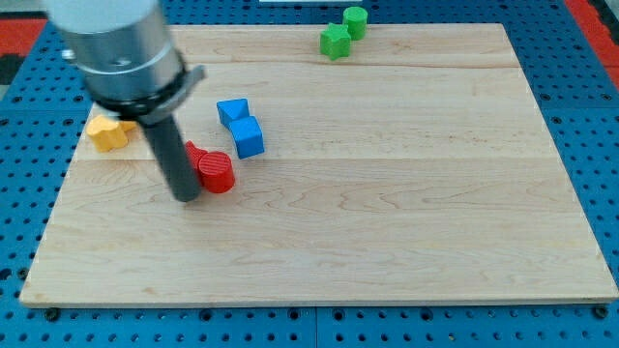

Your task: Push the red star slightly up

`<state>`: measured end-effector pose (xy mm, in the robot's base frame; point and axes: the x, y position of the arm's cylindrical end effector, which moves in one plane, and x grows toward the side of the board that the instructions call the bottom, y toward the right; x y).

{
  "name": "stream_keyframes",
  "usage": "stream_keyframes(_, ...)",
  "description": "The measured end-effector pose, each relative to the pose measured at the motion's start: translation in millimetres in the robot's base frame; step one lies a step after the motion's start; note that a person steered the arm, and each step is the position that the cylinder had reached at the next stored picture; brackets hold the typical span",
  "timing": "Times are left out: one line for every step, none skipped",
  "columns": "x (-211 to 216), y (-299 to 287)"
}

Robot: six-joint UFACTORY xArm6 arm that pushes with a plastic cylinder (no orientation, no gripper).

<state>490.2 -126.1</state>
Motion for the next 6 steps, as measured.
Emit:
stream_keyframes(-20.1, -6.9)
stream_keyframes(8.3, -14.7)
stream_keyframes(-4.2, -27.3)
stream_keyframes(-20.5, -24.4)
stream_keyframes(-41.0, -7.1)
stream_keyframes(2.8, -17.1)
